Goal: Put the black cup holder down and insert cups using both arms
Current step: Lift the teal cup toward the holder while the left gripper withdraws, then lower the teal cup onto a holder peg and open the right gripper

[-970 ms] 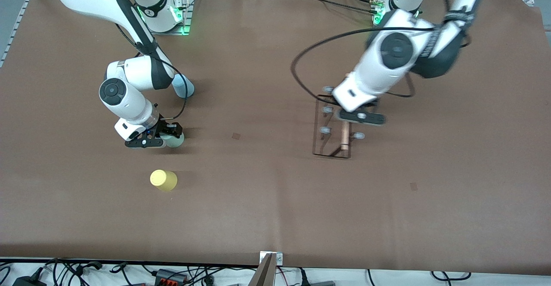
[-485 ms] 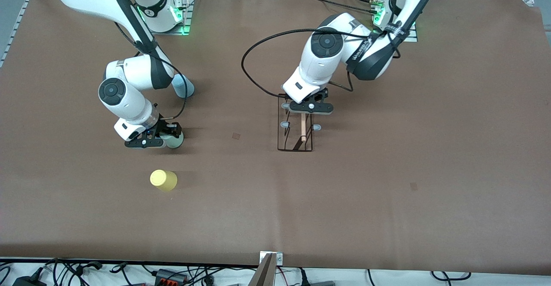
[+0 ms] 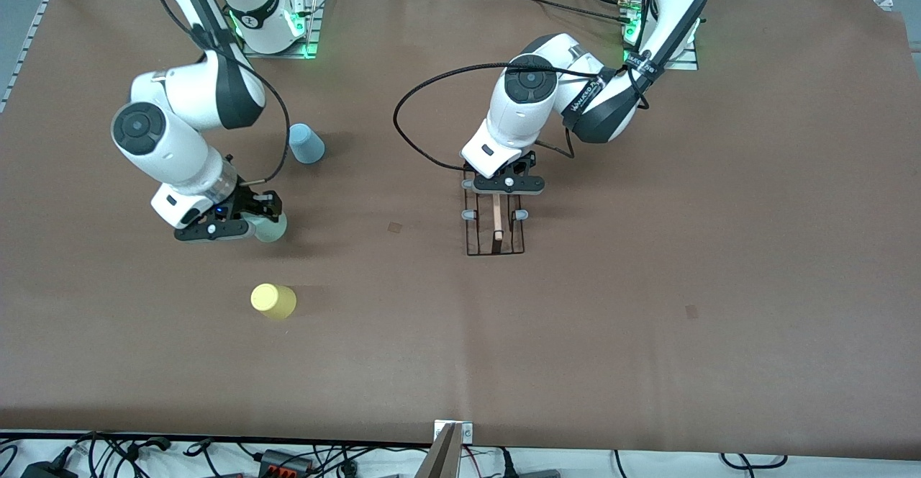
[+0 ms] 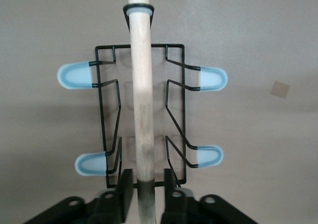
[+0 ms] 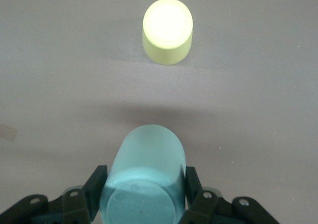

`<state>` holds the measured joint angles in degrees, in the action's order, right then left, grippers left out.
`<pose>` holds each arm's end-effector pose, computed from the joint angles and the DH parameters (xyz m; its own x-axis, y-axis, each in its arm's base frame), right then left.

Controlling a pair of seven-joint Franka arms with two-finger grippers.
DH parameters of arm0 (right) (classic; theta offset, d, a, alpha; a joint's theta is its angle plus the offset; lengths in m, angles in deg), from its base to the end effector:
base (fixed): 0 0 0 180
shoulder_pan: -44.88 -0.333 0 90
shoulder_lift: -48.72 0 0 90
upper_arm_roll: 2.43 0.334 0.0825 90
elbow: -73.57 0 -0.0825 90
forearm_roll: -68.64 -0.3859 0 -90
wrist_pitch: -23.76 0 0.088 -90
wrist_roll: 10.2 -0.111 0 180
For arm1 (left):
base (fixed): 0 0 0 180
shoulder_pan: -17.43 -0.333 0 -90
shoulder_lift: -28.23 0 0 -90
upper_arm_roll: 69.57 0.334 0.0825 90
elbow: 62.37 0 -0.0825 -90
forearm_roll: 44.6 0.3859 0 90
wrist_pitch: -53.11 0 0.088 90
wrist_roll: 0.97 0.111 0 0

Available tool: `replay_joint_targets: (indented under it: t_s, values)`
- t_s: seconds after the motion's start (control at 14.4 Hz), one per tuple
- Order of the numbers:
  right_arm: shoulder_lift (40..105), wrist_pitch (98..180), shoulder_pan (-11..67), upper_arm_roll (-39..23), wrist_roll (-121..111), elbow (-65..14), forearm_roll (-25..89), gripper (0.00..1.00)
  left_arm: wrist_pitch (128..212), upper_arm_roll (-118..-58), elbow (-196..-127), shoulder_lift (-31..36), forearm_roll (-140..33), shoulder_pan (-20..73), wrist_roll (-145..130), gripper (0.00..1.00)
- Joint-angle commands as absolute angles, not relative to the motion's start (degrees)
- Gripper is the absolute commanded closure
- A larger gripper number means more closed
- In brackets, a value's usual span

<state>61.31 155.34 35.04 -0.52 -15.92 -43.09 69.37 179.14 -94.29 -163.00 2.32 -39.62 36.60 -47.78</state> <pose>0.5845 0.1206 0.3535 0.9928 0.1122 0.0408 0.1123 -0.9937 -0.0015 0.5016 -0.4387 0.3458 0.9976 0.0393 -0.0576 0.0451 -0.9938 0.1018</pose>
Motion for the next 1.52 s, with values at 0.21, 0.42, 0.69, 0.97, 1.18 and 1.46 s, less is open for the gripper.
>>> replay_joint_targets:
  t_s: [0.21,0.42,0.69,0.97,1.18,1.46]
  values:
    - [56.1,145.0,33.8,-0.1,-18.4,-40.6,69.3,0.85,160.1,-93.7,-154.0,7.8,-37.9,33.2,-38.7,0.0]
    - [55.0,141.9,28.4,1.1,-29.8,-39.2,68.9,0.85,148.0,-93.7,-146.3,8.8,-37.9,26.8,-28.4,0.0]
    - [57.1,143.8,21.8,7.4,-52.5,-35.3,68.8,0.85,146.9,-93.6,-145.7,11.2,-37.9,17.2,-14.7,0.0]
    - [65.0,145.6,10.1,7.6,-72.1,-25.9,69.8,0.85,146.0,-93.6,-145.6,12.2,-33.5,8.7,-0.7,0.0]
    - [68.6,151.0,5.2,7.7,-79.5,-25.4,72.8,0.85,145.9,-93.0,-146.4,15.0,-34.2,4.1,3.0,0.0]
    - [71.6,153.4,3.9,7.7,-81.6,-25.5,76.3,0.85,145.5,-74.8,-153.6,23.1,-40.7,14.2,3.2,0.0]
